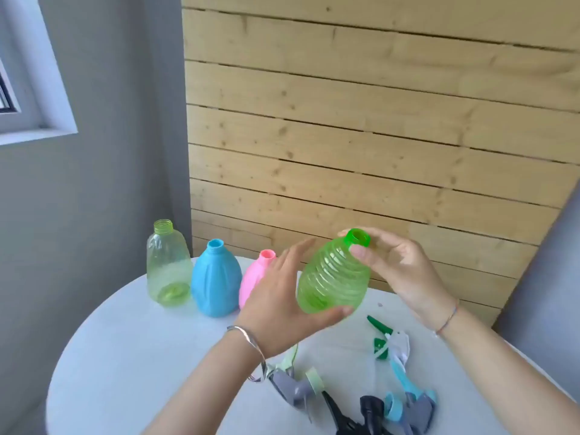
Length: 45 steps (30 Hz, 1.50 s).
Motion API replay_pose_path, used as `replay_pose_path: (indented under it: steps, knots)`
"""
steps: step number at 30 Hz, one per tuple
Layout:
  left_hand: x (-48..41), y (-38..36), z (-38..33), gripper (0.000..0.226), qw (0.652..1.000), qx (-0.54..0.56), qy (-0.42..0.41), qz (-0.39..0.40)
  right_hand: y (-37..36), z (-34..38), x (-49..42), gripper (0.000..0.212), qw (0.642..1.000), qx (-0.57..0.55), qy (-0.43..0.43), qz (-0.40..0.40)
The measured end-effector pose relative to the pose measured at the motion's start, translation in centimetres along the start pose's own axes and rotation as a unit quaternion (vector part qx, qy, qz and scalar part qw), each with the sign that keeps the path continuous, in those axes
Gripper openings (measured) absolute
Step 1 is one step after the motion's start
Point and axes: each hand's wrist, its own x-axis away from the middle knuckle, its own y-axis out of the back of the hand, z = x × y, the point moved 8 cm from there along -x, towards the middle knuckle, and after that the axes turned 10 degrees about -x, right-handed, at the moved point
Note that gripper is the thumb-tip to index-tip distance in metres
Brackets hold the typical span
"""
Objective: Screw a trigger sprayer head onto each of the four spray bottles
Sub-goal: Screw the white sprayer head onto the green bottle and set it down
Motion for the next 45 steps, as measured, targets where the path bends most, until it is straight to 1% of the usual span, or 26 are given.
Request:
replay_pose_path:
  steps: [1, 3, 5, 6, 7, 8, 9, 10, 12, 14, 18, 19, 22, 23, 25, 27, 28, 32, 34, 37, 39, 40, 42, 43, 45]
  knots:
    - [0.4, -0.4, -0.5, 0.093, 0.999, 0.042, 0.013, 0.026, -0.2, 0.3, 0.6, 0.039, 1.0, -0.014, -0.009, -0.005]
    - [1.6, -1.5, -0.5, 0.09, 0.993, 0.092, 0.048, 0.063, -0.6, 0.5, 1.9, 0.041, 0.998, -0.036, -0.04, 0.014]
    - [3.2, -2.5, 0.0, 0.079, 0.989, 0.108, 0.075, 0.062, -0.5, -0.1, 3.3, 0.044, 0.995, -0.028, -0.082, 0.046]
    - [3.8, -2.6, 0.2, 0.074, 0.988, 0.112, 0.091, 0.056, 0.6, -0.9, 3.7, 0.048, 0.993, -0.016, -0.109, 0.041]
    - [4.4, -2.9, 0.6, 0.071, 0.987, 0.11, 0.101, 0.053, 2.2, -1.9, 4.2, 0.051, 0.99, -0.008, -0.139, 0.014]
    - [4.8, -3.0, 0.8, 0.07, 0.989, 0.096, 0.099, 0.051, 4.4, -3.3, 4.7, 0.051, 0.984, 0.001, -0.173, -0.033]
    - [5.2, -3.1, 0.8, 0.073, 0.99, 0.084, 0.1, 0.056, 6.7, -4.8, 5.6, 0.047, 0.975, 0.016, -0.208, -0.08]
    - [5.5, -3.2, 0.9, 0.075, 0.99, 0.071, 0.103, 0.061, 8.7, -6.5, 6.6, 0.041, 0.964, 0.031, -0.243, -0.107]
    - [5.8, -3.3, 1.0, 0.073, 0.99, 0.062, 0.104, 0.069, 11.2, -9.8, 8.7, 0.031, 0.947, 0.064, -0.292, -0.119]
    - [5.7, -3.2, 1.2, 0.07, 0.989, 0.07, 0.112, 0.071, 12.7, -12.4, 9.9, 0.034, 0.942, 0.098, -0.301, -0.114]
    - [5.4, -3.2, 1.8, 0.086, 0.988, 0.058, 0.127, 0.066, 13.6, -15.1, 10.3, 0.055, 0.931, 0.168, -0.316, -0.074]
    - [5.2, -3.1, 1.8, 0.085, 0.988, 0.059, 0.128, 0.059, 13.6, -15.5, 10.0, 0.059, 0.93, 0.181, -0.315, -0.06]
    - [4.9, -2.9, 1.3, 0.07, 0.989, 0.071, 0.122, 0.043, 13.3, -16.4, 9.0, 0.066, 0.922, 0.224, -0.316, -0.008]
    - [4.9, -3.0, 1.0, 0.068, 0.99, 0.072, 0.119, 0.04, 13.2, -16.6, 8.7, 0.064, 0.916, 0.248, -0.315, 0.01]
    - [4.7, -3.3, 0.4, 0.069, 0.991, 0.069, 0.109, 0.043, 13.4, -17.0, 8.3, 0.053, 0.907, 0.294, -0.301, 0.023]
    - [4.5, -3.6, 0.0, 0.071, 0.991, 0.072, 0.105, 0.046, 14.0, -17.0, 8.2, 0.044, 0.903, 0.321, -0.284, 0.013]
    - [4.5, -3.7, 0.0, 0.071, 0.99, 0.076, 0.106, 0.045, 14.2, -17.1, 8.4, 0.044, 0.903, 0.324, -0.282, 0.004]
    - [4.3, -3.8, -0.2, 0.073, 0.989, 0.084, 0.109, 0.045, 15.7, -17.2, 9.7, 0.058, 0.919, 0.256, -0.292, -0.064]
    - [4.5, -3.7, -0.2, 0.073, 0.989, 0.082, 0.111, 0.047, 16.2, -17.1, 10.3, 0.06, 0.916, 0.236, -0.312, -0.083]
    - [4.7, -3.7, -0.2, 0.073, 0.987, 0.095, 0.121, 0.048, 16.6, -16.1, 10.9, 0.039, 0.919, 0.209, -0.308, -0.129]
    - [4.8, -3.6, 0.0, 0.076, 0.984, 0.11, 0.129, 0.046, 17.2, -14.8, 11.6, 0.034, 0.921, 0.181, -0.288, -0.189]
    - [4.9, -3.5, 0.0, 0.078, 0.983, 0.117, 0.133, 0.043, 17.5, -14.0, 12.0, 0.031, 0.923, 0.145, -0.276, -0.225]
    - [5.1, -3.0, 0.0, 0.079, 0.981, 0.128, 0.142, 0.037, 17.2, -12.3, 12.7, 0.023, 0.926, 0.029, -0.254, -0.278]
    - [5.1, -2.7, -0.1, 0.073, 0.98, 0.136, 0.143, 0.033, 16.8, -11.2, 12.8, 0.023, 0.927, -0.014, -0.243, -0.287]
    - [5.2, -1.9, -0.2, 0.061, 0.979, 0.145, 0.143, 0.021, 15.5, -8.9, 12.2, 0.024, 0.935, -0.066, -0.214, -0.275]
